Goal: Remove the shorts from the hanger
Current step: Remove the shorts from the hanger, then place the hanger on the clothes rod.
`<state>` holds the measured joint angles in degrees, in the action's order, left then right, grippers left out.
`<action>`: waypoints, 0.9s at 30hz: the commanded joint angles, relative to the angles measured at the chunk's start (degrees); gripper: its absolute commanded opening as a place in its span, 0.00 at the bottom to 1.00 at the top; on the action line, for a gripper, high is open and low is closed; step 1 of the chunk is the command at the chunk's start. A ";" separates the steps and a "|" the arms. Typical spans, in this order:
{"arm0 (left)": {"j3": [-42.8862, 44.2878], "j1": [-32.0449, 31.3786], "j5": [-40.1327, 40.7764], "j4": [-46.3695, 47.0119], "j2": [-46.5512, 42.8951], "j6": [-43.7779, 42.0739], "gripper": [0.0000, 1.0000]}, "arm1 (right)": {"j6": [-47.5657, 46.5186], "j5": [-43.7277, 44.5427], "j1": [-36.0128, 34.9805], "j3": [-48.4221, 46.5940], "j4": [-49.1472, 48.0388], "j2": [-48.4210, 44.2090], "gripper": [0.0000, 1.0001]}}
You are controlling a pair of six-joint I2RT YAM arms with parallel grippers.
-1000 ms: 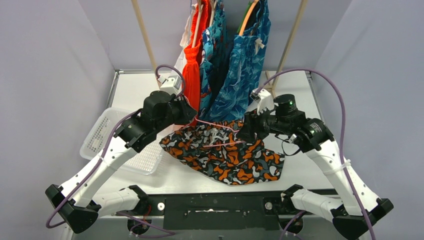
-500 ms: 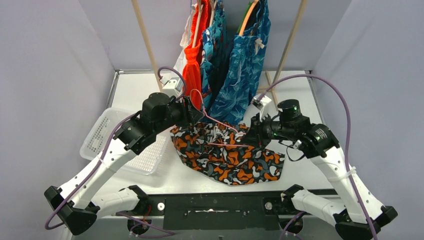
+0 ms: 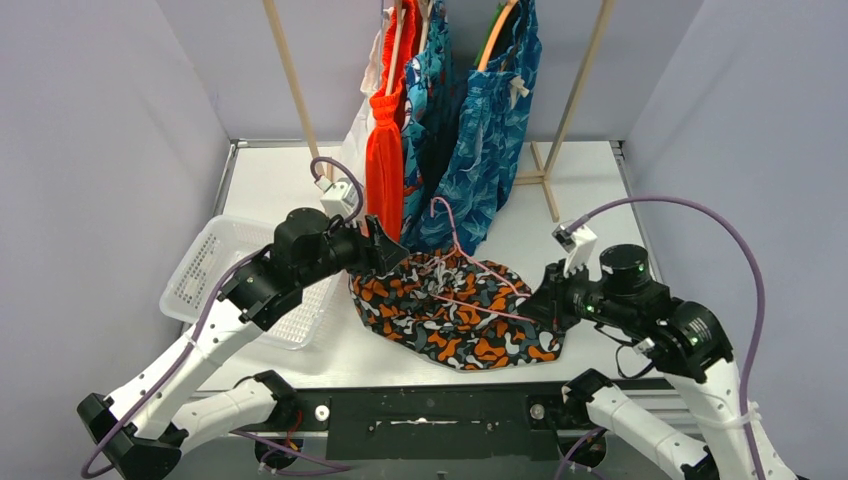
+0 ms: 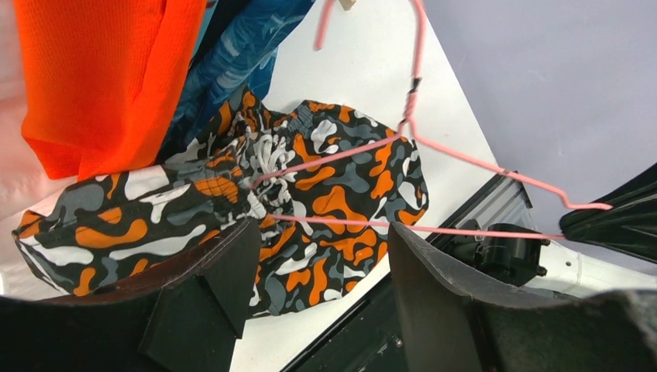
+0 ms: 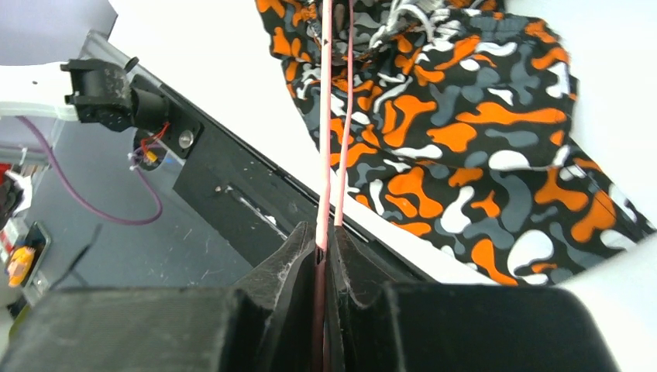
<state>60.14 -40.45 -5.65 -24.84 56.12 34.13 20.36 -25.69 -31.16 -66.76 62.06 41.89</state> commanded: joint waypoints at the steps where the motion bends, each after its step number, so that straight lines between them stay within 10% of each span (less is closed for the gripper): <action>1: -0.59 -0.16 -0.41 4.48 -1.91 1.43 0.60 | 2.94 8.48 -0.05 -5.32 4.82 -2.69 0.00; 15: 0.15 -0.16 0.72 2.34 0.67 1.44 0.61 | 11.21 47.22 -3.35 -19.36 9.62 -4.61 0.00; 27: -2.82 0.80 8.18 0.40 -2.71 4.61 0.82 | -4.02 60.74 -3.53 -3.83 -22.65 -5.94 0.00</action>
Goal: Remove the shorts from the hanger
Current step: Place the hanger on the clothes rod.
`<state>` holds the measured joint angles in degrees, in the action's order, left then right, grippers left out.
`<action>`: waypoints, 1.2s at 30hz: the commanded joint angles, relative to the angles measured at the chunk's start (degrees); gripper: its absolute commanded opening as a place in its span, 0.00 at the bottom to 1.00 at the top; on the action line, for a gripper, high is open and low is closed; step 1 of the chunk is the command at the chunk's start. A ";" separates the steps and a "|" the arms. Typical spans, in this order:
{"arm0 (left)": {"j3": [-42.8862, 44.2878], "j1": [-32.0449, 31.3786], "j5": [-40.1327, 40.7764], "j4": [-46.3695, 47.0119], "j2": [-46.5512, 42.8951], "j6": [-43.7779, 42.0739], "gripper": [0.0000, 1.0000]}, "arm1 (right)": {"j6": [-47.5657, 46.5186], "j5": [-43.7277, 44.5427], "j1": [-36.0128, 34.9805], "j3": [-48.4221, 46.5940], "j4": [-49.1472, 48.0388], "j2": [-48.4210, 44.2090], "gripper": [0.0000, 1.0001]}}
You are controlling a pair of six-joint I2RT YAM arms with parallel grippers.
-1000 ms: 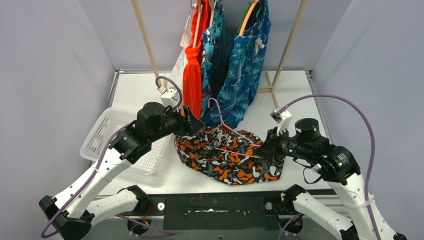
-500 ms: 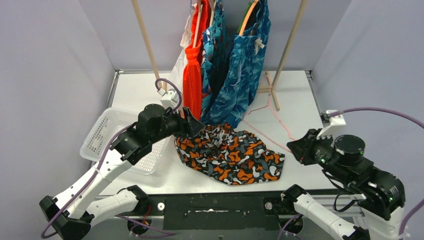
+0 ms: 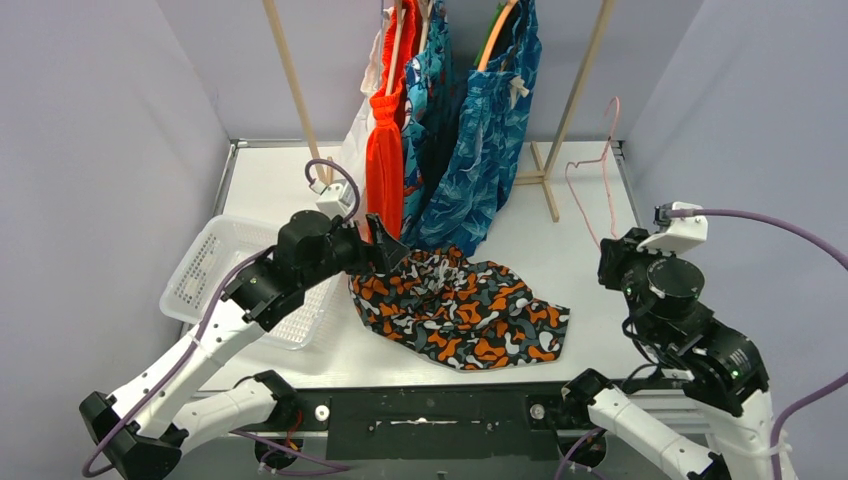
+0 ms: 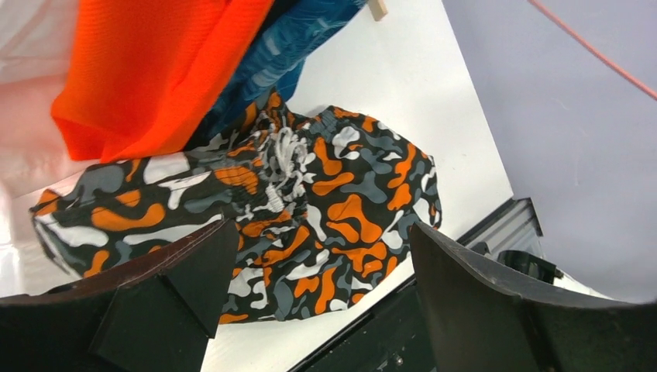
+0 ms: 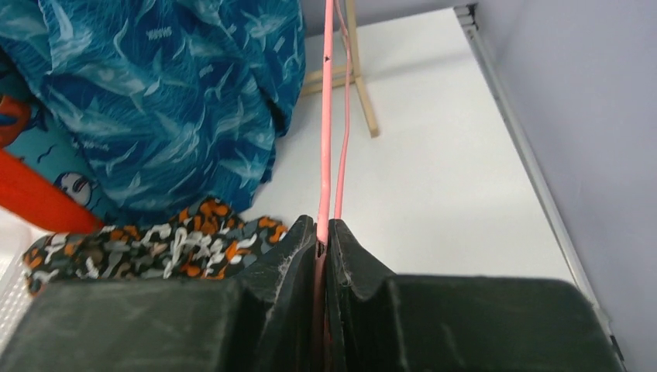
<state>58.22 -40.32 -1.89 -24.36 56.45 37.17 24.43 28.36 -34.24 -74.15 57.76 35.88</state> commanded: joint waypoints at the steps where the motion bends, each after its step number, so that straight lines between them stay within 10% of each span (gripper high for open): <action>1: -1.29 0.83 5.40 -0.66 -3.61 1.97 0.84 | -9.74 6.25 -0.47 4.72 -21.07 0.04 0.00; 13: -5.15 1.92 11.17 -0.97 -10.11 4.79 0.88 | -16.78 -9.41 1.75 2.18 -28.45 10.26 0.00; 24: -6.06 2.24 10.52 -0.73 -11.80 5.11 0.88 | -15.07 -27.45 21.79 -2.06 -28.56 17.17 0.00; 36: -5.84 2.32 10.94 -1.90 -11.12 5.49 0.88 | -19.04 -26.51 23.69 -8.86 -35.63 21.55 0.00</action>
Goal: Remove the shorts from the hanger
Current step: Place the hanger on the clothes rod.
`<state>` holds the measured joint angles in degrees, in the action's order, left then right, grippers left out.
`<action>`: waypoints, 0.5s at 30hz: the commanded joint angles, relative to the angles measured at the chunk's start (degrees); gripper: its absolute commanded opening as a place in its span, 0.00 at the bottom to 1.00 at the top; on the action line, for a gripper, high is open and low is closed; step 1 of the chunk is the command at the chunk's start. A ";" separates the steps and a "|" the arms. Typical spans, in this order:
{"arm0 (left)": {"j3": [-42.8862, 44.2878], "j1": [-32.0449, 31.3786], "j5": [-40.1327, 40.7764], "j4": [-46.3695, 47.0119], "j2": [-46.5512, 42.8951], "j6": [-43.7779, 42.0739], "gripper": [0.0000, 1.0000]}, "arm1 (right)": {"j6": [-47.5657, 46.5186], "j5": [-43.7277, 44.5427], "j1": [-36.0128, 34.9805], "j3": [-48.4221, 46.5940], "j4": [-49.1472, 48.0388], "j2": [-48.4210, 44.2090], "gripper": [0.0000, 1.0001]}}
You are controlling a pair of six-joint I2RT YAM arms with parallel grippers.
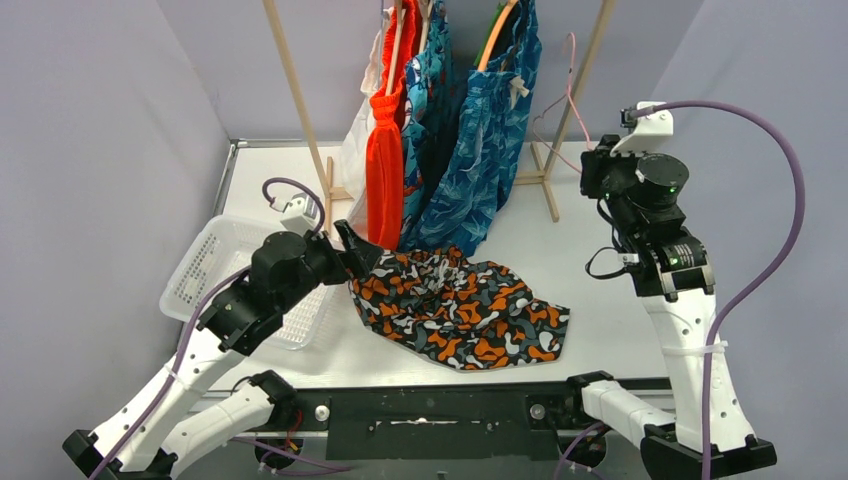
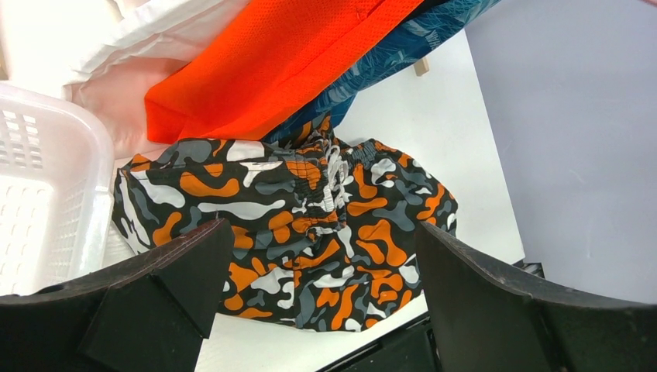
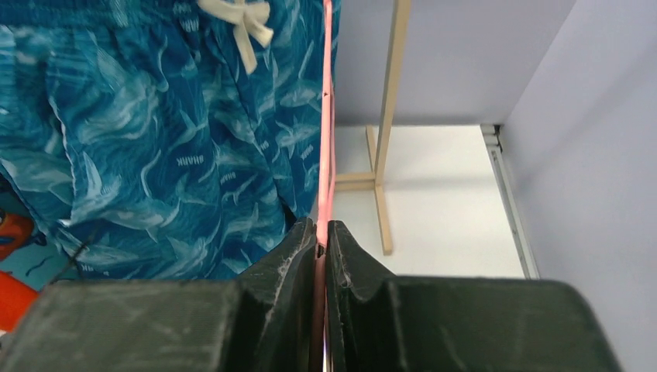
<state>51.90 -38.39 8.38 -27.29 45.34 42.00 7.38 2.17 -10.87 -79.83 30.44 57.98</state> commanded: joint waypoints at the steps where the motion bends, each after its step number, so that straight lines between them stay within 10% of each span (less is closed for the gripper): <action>1: 0.50 0.34 0.67 1.01 0.08 0.63 0.88 | -2.41 -0.44 0.33 -3.10 -9.49 -0.84 0.00; 15: 0.18 0.51 0.26 1.59 1.03 1.32 0.88 | -8.22 0.62 0.29 -1.06 -25.48 -2.94 0.00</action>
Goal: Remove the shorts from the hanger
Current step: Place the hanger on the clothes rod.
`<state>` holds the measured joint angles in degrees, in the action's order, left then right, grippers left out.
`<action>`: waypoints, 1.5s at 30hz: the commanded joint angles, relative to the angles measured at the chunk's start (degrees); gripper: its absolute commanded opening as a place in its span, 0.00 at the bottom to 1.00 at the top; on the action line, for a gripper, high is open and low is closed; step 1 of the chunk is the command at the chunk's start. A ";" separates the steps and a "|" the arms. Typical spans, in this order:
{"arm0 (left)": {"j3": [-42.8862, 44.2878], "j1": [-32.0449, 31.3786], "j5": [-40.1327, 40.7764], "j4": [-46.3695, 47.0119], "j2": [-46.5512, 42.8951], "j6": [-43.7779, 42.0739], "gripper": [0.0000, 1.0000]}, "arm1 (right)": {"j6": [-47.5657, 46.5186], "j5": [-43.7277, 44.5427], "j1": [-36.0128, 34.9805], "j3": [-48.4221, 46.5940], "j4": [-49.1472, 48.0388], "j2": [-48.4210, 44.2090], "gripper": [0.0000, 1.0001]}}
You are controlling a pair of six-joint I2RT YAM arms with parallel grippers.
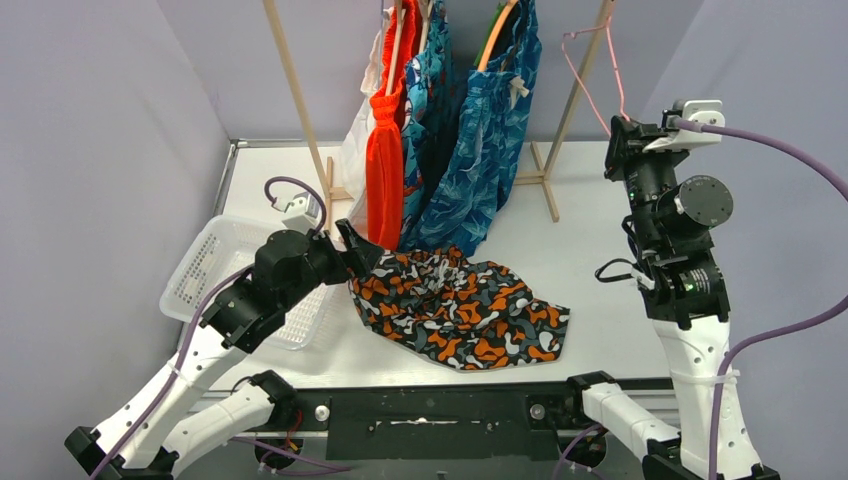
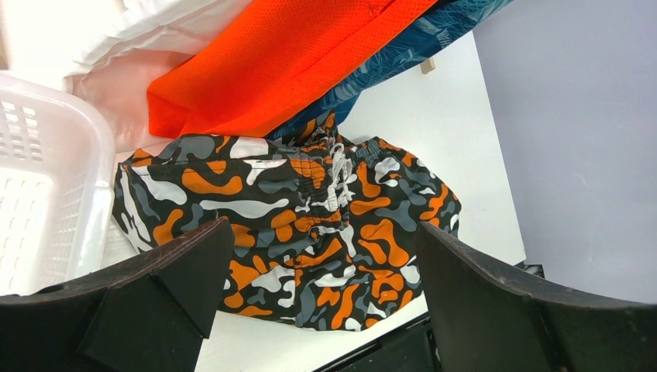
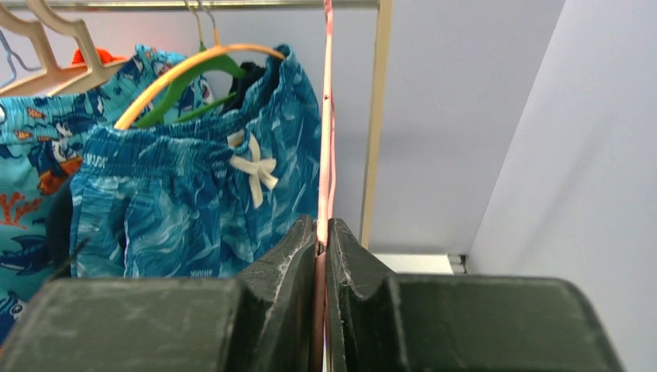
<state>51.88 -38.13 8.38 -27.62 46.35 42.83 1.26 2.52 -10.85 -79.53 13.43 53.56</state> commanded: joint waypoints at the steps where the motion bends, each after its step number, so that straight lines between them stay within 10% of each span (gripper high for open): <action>1: 0.16 0.23 0.23 1.95 0.12 0.62 0.88 | -1.77 0.05 0.27 -2.48 -8.21 2.59 0.00; 25: 0.12 0.44 -1.85 1.65 2.17 0.50 0.88 | -1.22 3.78 0.31 -15.81 1.61 17.81 0.01; 45: -0.03 0.67 -1.89 -0.86 1.54 2.77 0.89 | 4.35 6.59 0.44 -5.45 12.06 6.84 0.64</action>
<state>51.35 -37.80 6.17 -30.06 48.36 44.71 2.24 7.70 -10.83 -87.02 24.23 65.45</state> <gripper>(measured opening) 0.884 0.606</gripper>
